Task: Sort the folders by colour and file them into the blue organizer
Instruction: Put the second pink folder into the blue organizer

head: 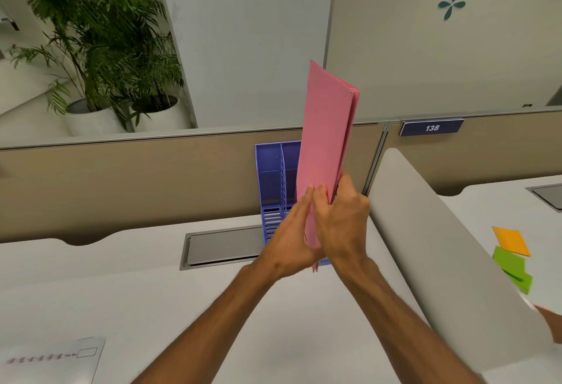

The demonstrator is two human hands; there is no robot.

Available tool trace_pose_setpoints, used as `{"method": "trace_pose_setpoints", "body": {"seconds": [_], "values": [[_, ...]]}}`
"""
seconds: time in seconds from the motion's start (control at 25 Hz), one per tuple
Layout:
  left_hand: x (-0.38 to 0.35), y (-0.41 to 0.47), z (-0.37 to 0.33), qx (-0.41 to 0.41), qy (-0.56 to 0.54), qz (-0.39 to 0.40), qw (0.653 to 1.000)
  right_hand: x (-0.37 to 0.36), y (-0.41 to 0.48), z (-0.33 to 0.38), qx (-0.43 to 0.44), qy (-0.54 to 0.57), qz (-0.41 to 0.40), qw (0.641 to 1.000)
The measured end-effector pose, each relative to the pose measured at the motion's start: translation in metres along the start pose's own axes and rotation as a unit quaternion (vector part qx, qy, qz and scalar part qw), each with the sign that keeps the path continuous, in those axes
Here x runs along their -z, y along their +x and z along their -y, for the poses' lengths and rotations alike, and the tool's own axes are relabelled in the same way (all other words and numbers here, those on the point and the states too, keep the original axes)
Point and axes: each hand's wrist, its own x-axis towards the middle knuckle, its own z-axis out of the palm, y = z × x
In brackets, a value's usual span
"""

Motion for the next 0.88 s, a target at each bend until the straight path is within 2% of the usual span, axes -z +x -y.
{"method": "trace_pose_setpoints", "body": {"seconds": [0.2, 0.48, 0.88], "values": [[0.006, 0.022, 0.017, 0.018, 0.016, 0.001, 1.000, -0.016, 0.011, -0.010, -0.005, 0.013, 0.019, 1.000], [0.001, 0.054, 0.043, 0.049, 0.055, 0.006, 0.997, -0.044, 0.031, -0.036, -0.027, -0.066, 0.055, 0.996], [-0.008, 0.075, 0.082, 0.095, 0.042, 0.002, 0.995, -0.074, 0.033, -0.067, -0.035, -0.084, 0.097, 0.991]]}}
